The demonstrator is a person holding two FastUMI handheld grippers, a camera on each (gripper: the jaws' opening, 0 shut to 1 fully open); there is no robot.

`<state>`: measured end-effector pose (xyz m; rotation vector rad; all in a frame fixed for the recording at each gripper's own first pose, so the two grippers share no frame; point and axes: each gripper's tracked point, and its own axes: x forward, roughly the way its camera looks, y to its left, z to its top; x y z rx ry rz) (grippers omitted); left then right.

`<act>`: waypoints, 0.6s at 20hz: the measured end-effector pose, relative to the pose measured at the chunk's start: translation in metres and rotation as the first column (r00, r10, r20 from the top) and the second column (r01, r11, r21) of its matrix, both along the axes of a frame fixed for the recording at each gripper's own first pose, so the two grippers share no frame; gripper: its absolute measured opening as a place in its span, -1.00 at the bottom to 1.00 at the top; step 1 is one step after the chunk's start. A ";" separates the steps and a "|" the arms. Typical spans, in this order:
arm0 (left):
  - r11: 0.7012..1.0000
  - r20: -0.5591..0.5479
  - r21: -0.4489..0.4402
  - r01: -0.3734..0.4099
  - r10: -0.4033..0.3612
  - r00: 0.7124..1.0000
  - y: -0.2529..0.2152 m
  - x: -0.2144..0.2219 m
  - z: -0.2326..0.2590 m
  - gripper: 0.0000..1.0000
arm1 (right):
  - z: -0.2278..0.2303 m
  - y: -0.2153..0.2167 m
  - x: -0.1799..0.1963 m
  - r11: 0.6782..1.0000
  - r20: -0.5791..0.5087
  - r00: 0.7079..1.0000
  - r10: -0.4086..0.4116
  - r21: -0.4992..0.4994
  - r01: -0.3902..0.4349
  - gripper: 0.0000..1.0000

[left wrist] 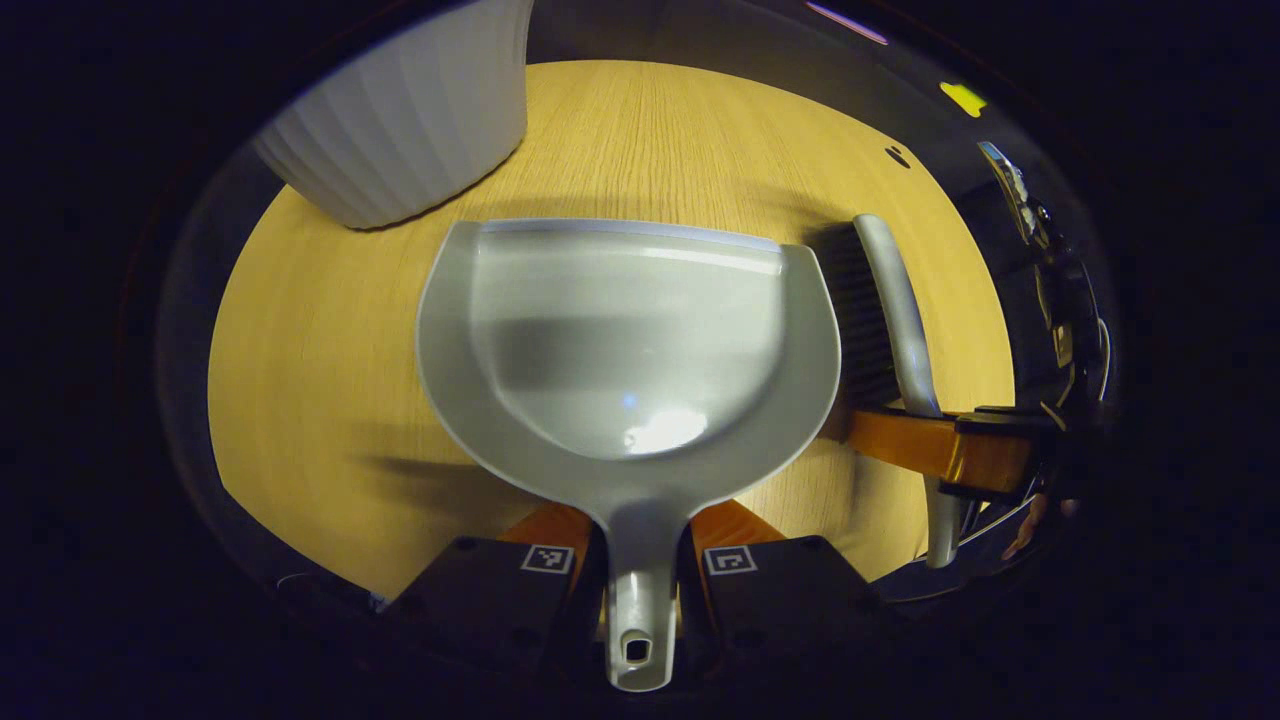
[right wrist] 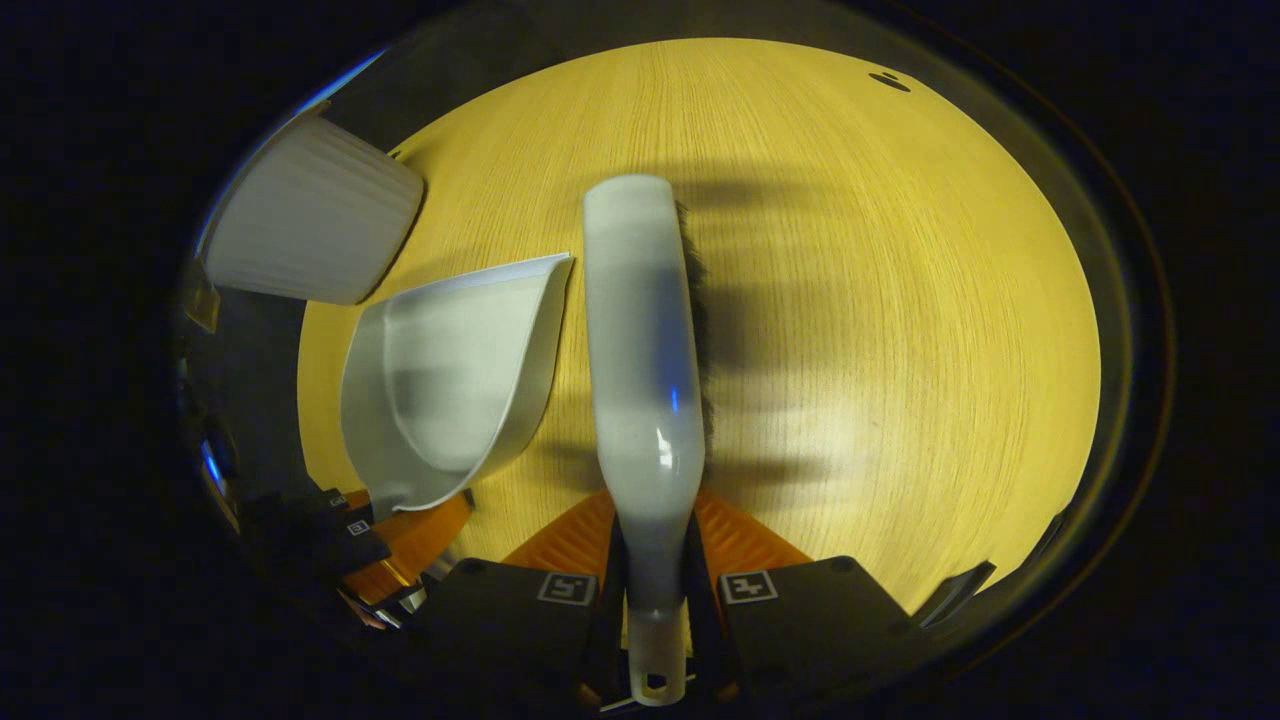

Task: Pick up the small broom and dustpan from the desktop, sweep the trash into the dustpan with the broom, and then empty the trash into the garbage bin.

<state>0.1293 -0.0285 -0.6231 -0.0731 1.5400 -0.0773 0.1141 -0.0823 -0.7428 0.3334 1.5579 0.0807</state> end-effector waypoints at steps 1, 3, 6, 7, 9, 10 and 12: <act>1.000 0.003 -0.019 0.011 -0.011 1.000 -0.003 0.002 0.004 -0.35 | 0.003 0.000 0.002 1.000 0.010 1.000 0.003 -0.001 -0.003 -0.13; 1.000 0.016 -0.008 0.025 -0.024 1.000 -0.005 0.001 0.011 0.25 | 0.011 0.000 0.003 1.000 0.040 0.999 0.014 -0.004 -0.014 0.00; 1.000 0.056 0.015 0.008 -0.009 0.998 -0.002 0.000 0.032 0.46 | 0.024 -0.009 0.010 0.999 0.129 0.991 0.023 -0.034 -0.019 0.55; 1.000 0.085 0.023 0.002 -0.004 0.996 0.002 0.000 0.040 0.59 | 0.035 -0.014 0.012 0.998 0.172 0.985 0.026 -0.052 -0.018 0.92; 0.999 0.146 0.040 -0.002 -0.004 0.989 0.006 0.000 0.060 0.61 | 0.056 -0.020 0.014 0.997 0.236 0.971 0.036 -0.075 -0.019 0.98; 1.000 0.164 0.031 0.000 -0.005 0.986 0.005 0.000 0.070 0.61 | 0.065 -0.022 0.015 0.997 0.261 0.965 0.033 -0.078 -0.013 0.77; 1.000 0.185 -0.017 -0.001 0.004 0.983 -0.003 -0.003 0.091 0.61 | 0.086 -0.023 0.018 0.998 0.319 0.948 0.010 -0.066 0.012 0.99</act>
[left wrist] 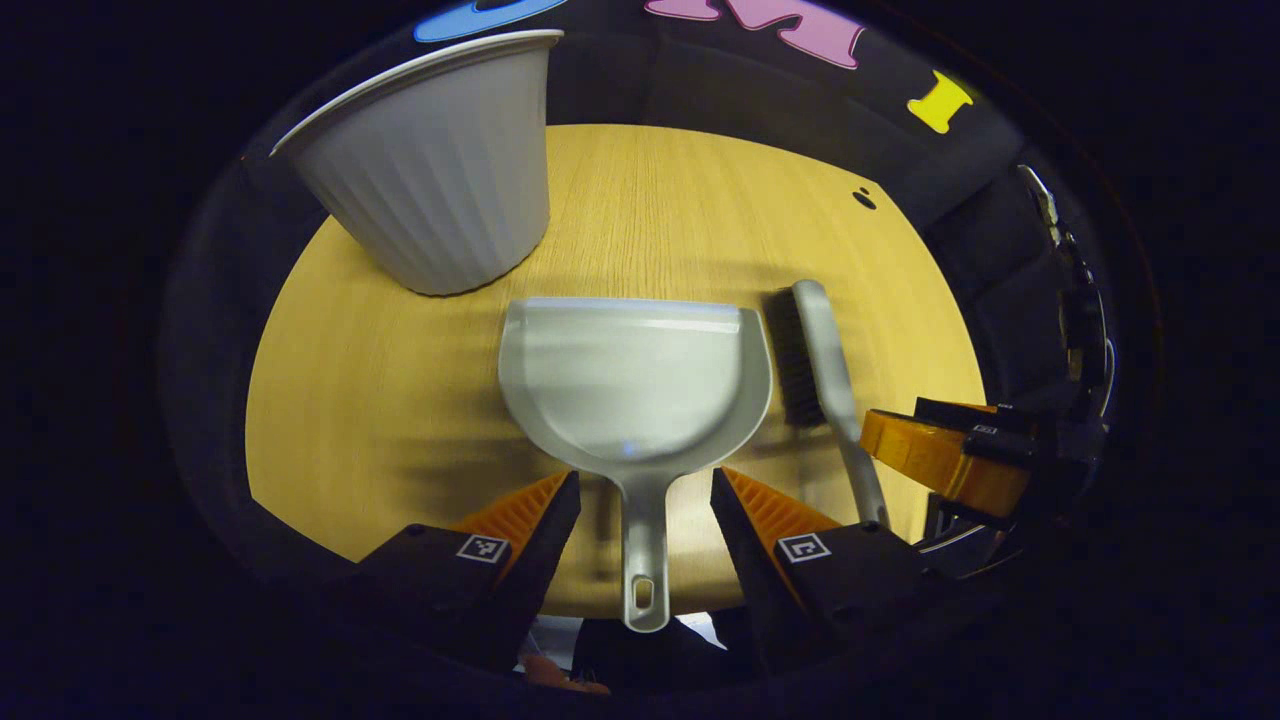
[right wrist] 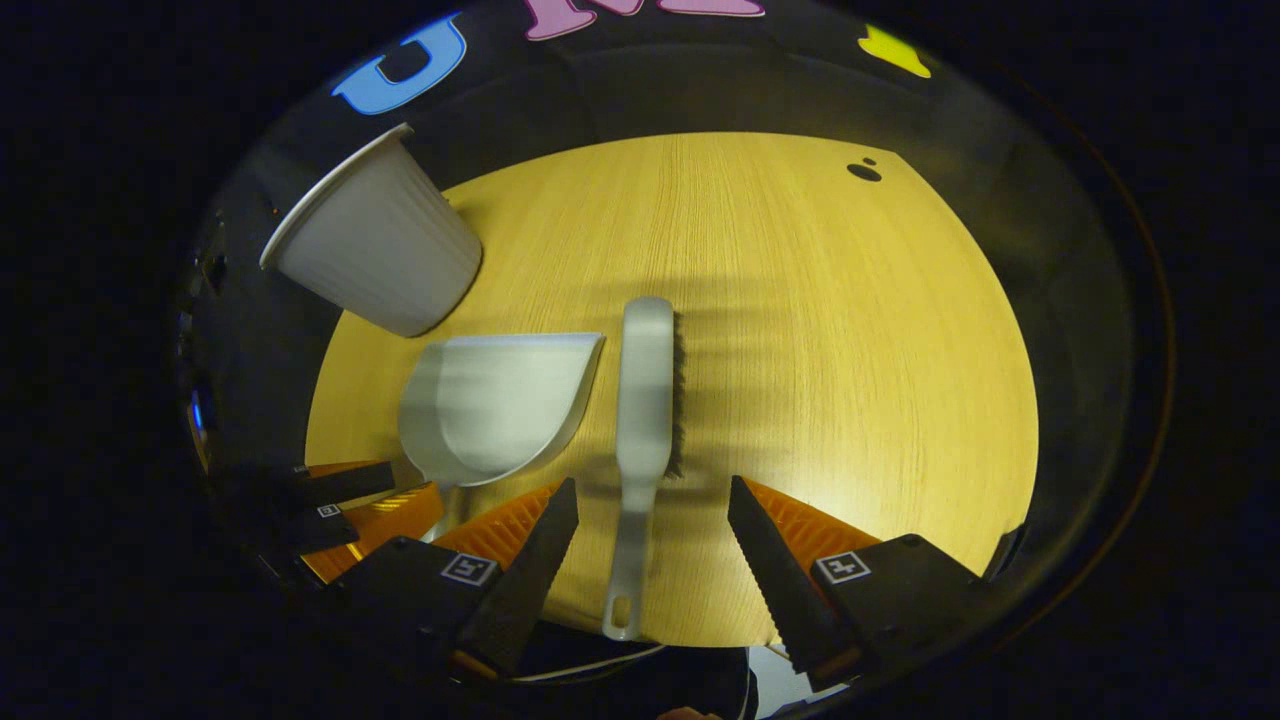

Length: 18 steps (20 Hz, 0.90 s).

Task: Pick up the small broom and dustpan from the desktop, sweep the trash into the dustpan with the broom, and then empty the trash into the garbage bin.

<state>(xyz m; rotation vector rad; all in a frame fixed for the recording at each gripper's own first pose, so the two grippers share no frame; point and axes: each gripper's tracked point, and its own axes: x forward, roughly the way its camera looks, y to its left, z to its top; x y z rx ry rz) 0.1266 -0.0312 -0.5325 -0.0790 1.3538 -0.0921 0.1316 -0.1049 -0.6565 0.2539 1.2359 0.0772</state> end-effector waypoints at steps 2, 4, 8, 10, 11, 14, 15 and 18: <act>0.999 0.095 -0.037 -0.007 0.010 0.995 -0.007 0.011 0.030 0.61 | 0.029 0.000 0.014 1.000 0.111 0.994 -0.016 0.006 0.016 0.99; 0.999 0.264 -0.046 0.019 -0.006 0.964 -0.012 0.033 0.071 0.61 | 0.061 -0.017 0.034 0.994 0.274 0.962 -0.003 -0.103 0.032 0.98; 1.000 0.636 0.018 0.024 -0.030 0.771 0.000 0.066 0.158 0.59 | 0.148 -0.015 0.082 0.986 0.614 0.789 0.016 -0.141 0.089 0.97; 1.000 0.734 -0.002 0.004 -0.001 0.679 0.005 0.061 0.185 0.60 | 0.194 -0.009 0.092 0.988 0.732 0.681 0.004 -0.108 0.110 0.97; 1.000 0.772 -0.007 -0.010 0.012 0.635 0.004 0.055 0.189 0.59 | 0.212 -0.007 0.091 0.989 0.781 0.625 -0.001 -0.093 0.119 0.96; 0.999 0.888 -0.025 -0.027 0.035 0.458 0.004 0.046 0.193 0.59 | 0.274 -0.001 0.106 0.990 0.877 0.480 -0.017 -0.052 0.130 0.96; 0.999 0.931 -0.027 -0.038 0.039 0.362 0.005 0.048 0.198 0.58 | 0.291 0.001 0.111 0.990 0.897 0.442 -0.022 -0.042 0.134 0.96; 0.998 0.967 0.006 -0.070 0.012 0.255 0.001 0.042 0.190 0.54 | 0.316 0.004 0.115 0.990 0.934 0.355 -0.024 -0.028 0.140 0.95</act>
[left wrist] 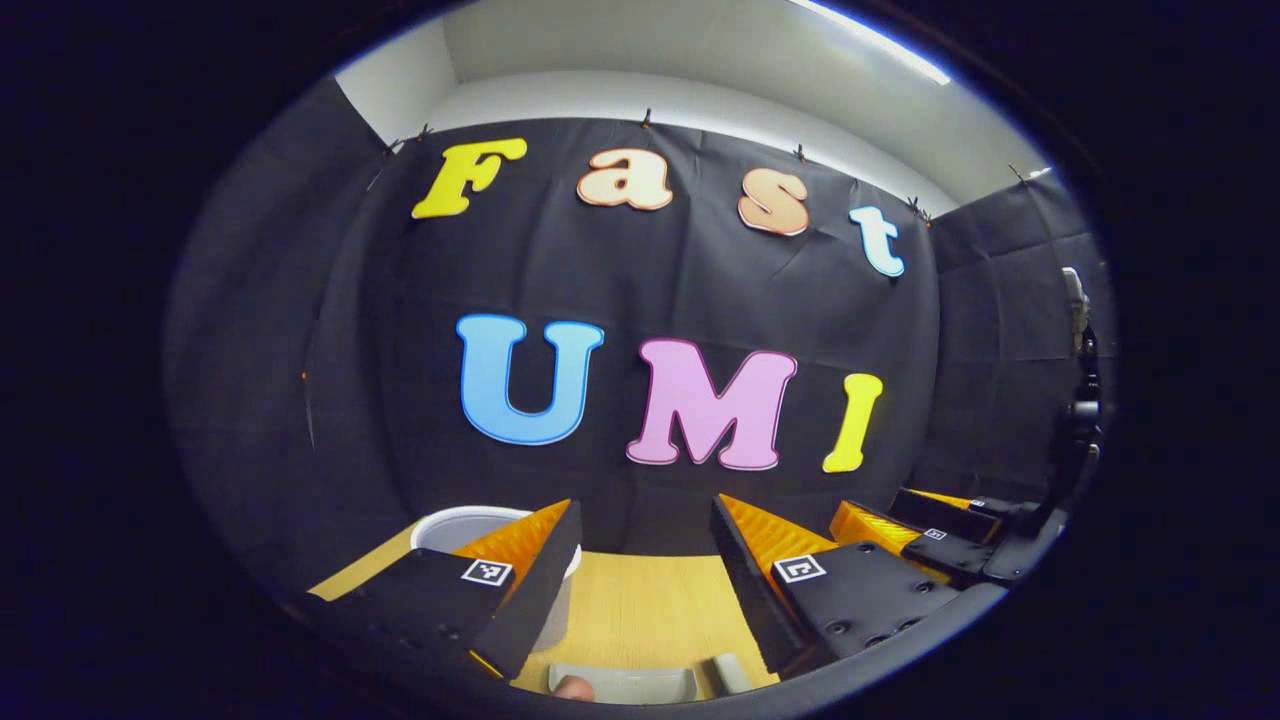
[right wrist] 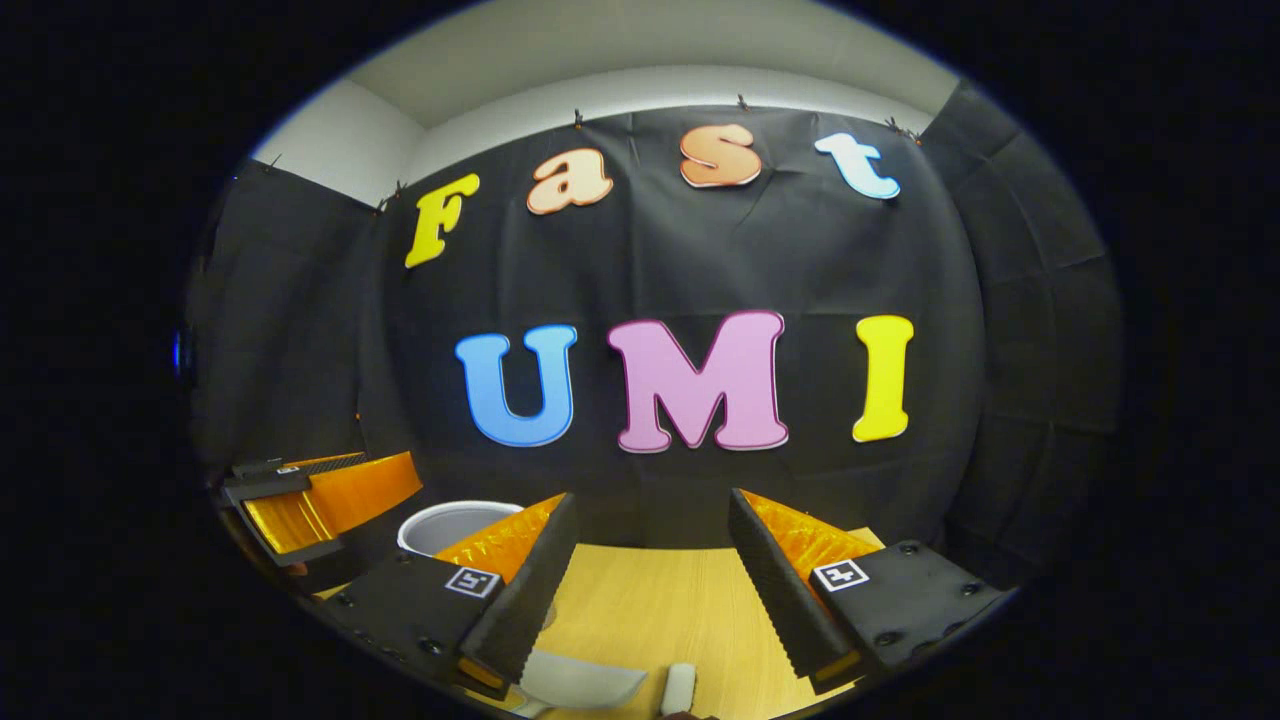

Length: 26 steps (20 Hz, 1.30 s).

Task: Pick up the small broom and dustpan from the desktop, sweep the trash into the dustpan with the broom, and then empty the trash into the garbage bin.

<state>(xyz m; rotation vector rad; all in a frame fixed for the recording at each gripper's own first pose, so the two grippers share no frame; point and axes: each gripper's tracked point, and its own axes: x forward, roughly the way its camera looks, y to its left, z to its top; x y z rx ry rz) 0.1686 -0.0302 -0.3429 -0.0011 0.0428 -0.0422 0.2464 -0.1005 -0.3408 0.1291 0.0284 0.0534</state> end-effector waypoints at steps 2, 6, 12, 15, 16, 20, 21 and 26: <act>1.000 0.008 0.007 -0.012 0.011 1.000 -0.005 0.003 -0.008 0.54 | 0.016 0.000 0.001 1.000 0.058 0.998 0.000 -0.018 0.001 0.94; 0.999 0.001 -0.037 -0.008 0.008 1.000 0.004 0.000 0.002 0.54 | 0.026 0.013 -0.002 0.999 0.107 0.994 0.033 -0.038 -0.029 0.93; 0.999 -0.009 -0.010 -0.052 0.052 0.999 0.002 -0.003 0.000 0.51 | 0.008 0.015 -0.003 0.999 0.056 0.998 0.042 0.007 -0.042 0.94; 0.998 -0.015 -0.012 -0.057 0.057 0.998 0.000 -0.001 0.001 0.54 | 0.006 0.013 -0.003 0.999 0.046 0.998 0.036 0.005 -0.037 0.94; 0.998 -0.015 -0.014 -0.055 0.055 0.998 0.000 -0.002 0.001 0.54 | 0.005 0.012 -0.003 0.999 0.044 0.998 0.035 0.002 -0.035 0.94; 0.999 -0.023 -0.008 -0.053 0.052 0.998 -0.002 -0.002 0.001 0.54 | 0.001 0.012 -0.007 0.999 0.033 0.998 0.045 -0.024 -0.044 0.94; 0.998 -0.024 -0.003 -0.055 0.055 0.998 -0.002 -0.001 0.001 0.54 | 0.000 0.013 -0.009 0.999 0.033 0.998 0.045 -0.029 -0.044 0.94; 0.999 -0.042 0.007 -0.042 0.043 0.998 -0.004 0.001 0.000 0.54 | -0.001 0.011 -0.008 0.999 0.036 0.999 0.040 -0.033 -0.039 0.94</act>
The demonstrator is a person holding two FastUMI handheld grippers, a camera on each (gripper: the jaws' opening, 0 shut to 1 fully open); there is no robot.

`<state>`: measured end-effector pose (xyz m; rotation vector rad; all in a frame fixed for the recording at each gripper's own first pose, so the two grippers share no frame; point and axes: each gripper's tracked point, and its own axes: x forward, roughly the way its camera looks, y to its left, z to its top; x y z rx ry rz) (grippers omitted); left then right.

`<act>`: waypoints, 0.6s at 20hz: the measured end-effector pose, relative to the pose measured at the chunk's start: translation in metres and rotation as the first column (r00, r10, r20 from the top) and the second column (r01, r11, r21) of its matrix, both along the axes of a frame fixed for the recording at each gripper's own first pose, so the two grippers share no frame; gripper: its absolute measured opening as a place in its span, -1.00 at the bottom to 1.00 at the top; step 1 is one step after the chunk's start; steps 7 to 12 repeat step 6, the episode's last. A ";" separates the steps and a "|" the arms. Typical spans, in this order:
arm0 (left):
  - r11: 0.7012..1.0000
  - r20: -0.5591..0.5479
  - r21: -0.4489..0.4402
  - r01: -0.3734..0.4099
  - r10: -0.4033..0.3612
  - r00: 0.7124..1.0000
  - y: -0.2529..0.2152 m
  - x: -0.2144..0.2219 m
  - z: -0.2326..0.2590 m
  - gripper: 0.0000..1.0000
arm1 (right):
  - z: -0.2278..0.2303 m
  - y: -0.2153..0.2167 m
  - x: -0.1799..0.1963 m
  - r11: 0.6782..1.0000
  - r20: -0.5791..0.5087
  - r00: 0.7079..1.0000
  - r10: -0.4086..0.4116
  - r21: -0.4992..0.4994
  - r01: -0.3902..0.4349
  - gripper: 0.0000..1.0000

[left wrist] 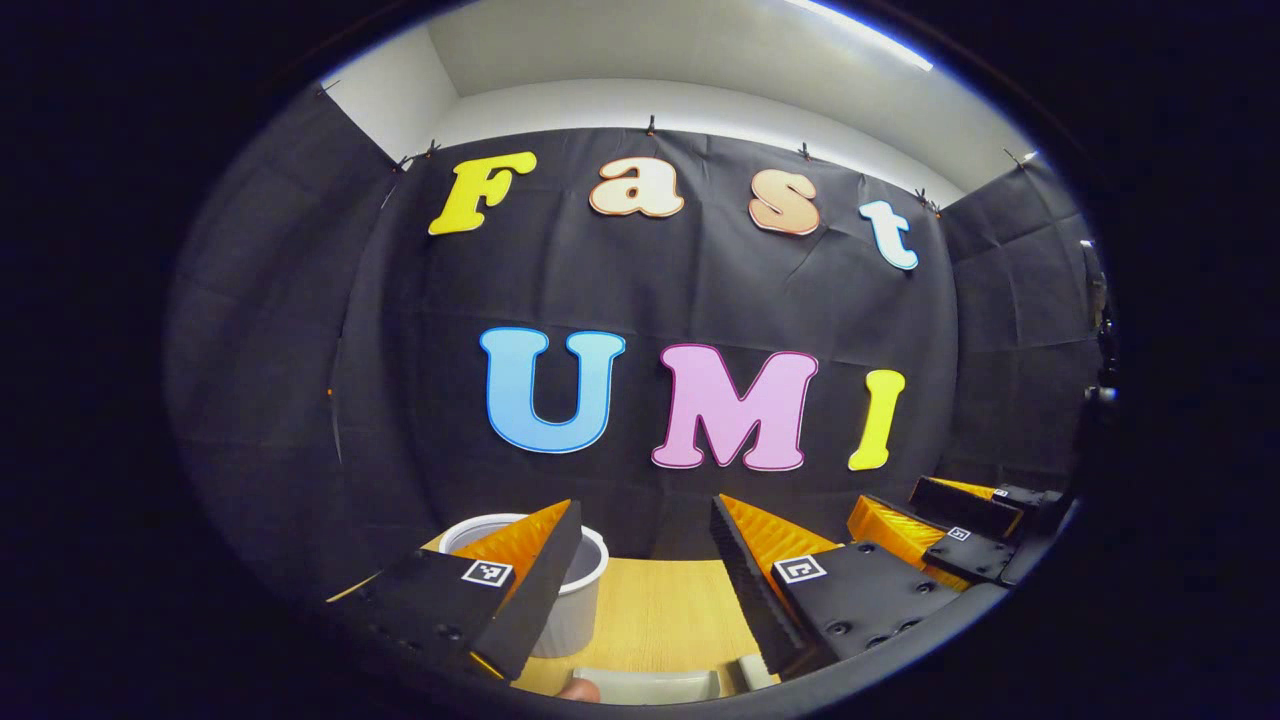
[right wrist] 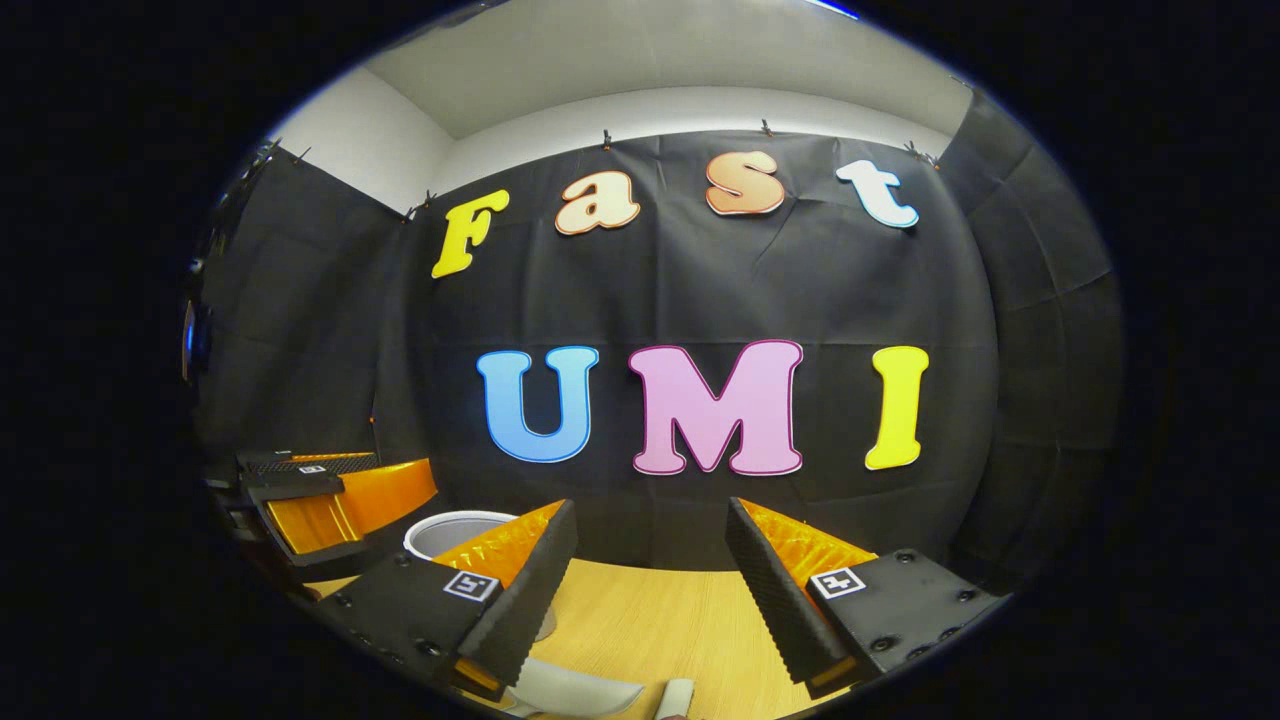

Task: Pick up the small broom and dustpan from the desktop, sweep the trash into the dustpan with the broom, and then empty the trash into the garbage bin.

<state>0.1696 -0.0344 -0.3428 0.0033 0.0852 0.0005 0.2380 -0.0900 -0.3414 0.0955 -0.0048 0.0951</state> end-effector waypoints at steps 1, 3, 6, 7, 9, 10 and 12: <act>1.000 -0.001 -0.001 -0.001 0.001 1.000 0.000 0.000 0.002 0.54 | 0.000 -0.001 0.000 1.000 -0.003 1.000 0.000 0.000 0.000 0.94; 1.000 0.011 0.002 -0.014 0.014 1.000 0.002 -0.002 0.005 0.52 | -0.002 -0.003 0.000 1.000 -0.009 1.000 -0.001 -0.004 0.001 0.94; 1.000 0.026 0.012 -0.018 0.018 1.000 -0.001 -0.002 0.006 0.55 | -0.006 -0.004 -0.002 1.000 -0.014 1.000 -0.004 -0.004 0.004 0.94; 1.000 0.026 0.012 -0.018 0.018 1.000 -0.001 -0.002 0.006 0.55 | -0.006 -0.004 -0.002 1.000 -0.014 1.000 -0.004 -0.004 0.004 0.94; 1.000 0.026 0.012 -0.018 0.018 1.000 -0.001 -0.002 0.006 0.55 | -0.006 -0.004 -0.002 1.000 -0.014 1.000 -0.004 -0.004 0.004 0.94; 1.000 0.026 0.012 -0.018 0.018 1.000 -0.001 -0.002 0.006 0.55 | -0.006 -0.004 -0.002 1.000 -0.014 1.000 -0.004 -0.004 0.004 0.94; 1.000 0.026 0.012 -0.018 0.018 1.000 -0.001 -0.002 0.006 0.55 | -0.006 -0.004 -0.002 1.000 -0.014 1.000 -0.004 -0.004 0.004 0.94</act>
